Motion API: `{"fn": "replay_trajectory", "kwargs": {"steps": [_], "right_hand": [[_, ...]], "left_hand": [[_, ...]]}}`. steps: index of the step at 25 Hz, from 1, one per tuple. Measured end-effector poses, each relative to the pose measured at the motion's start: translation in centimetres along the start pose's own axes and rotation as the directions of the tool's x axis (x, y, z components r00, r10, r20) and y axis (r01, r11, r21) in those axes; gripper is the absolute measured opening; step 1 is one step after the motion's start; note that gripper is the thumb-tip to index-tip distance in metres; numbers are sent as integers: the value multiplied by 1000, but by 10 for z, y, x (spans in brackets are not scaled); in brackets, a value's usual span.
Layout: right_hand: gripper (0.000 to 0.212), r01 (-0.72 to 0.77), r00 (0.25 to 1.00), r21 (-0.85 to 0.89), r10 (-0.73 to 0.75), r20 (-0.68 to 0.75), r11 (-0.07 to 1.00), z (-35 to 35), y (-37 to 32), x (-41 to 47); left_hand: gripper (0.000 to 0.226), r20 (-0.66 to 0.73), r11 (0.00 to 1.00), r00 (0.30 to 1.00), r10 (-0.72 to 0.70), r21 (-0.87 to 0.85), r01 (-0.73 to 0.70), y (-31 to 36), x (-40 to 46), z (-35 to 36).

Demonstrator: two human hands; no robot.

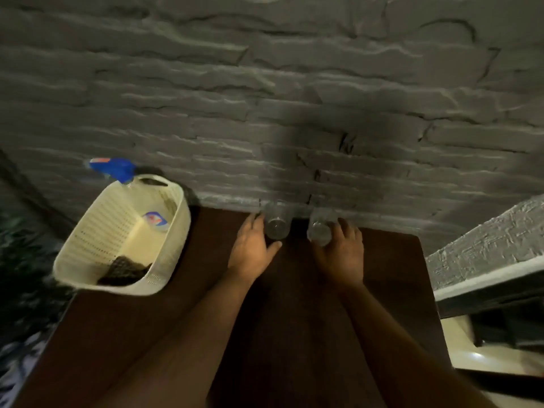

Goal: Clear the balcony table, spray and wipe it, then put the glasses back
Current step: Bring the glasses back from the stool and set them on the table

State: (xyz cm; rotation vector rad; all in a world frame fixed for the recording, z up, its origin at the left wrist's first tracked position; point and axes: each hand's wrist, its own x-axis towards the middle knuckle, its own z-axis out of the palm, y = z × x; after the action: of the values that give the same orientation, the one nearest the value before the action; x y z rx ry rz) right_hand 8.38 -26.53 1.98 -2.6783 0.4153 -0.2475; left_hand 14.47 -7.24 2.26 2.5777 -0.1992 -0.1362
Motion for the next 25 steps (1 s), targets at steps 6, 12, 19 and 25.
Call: {"fn": "replay_trajectory", "kwargs": {"steps": [6,12,19,25], "right_hand": [[40,257,961,29,-259,95,966,-24,-45,-88],[30,529,798,194,-562,218,826,-11,-125,-215],[29,730,438,370,-809,392,575,27,-243,-385],[31,787,196,447,-859,472,425,78,-341,-538]], "left_hand": [[72,-112,997,990,-83,-20,81,-14,-132,-38],[67,-218,952,927,-305,-61,299,-77,-308,-70],[62,-345,773,705,-620,-113,624,-183,-532,-103],[55,-364,608,518,-774,-202,768,-275,-693,-128]]}}
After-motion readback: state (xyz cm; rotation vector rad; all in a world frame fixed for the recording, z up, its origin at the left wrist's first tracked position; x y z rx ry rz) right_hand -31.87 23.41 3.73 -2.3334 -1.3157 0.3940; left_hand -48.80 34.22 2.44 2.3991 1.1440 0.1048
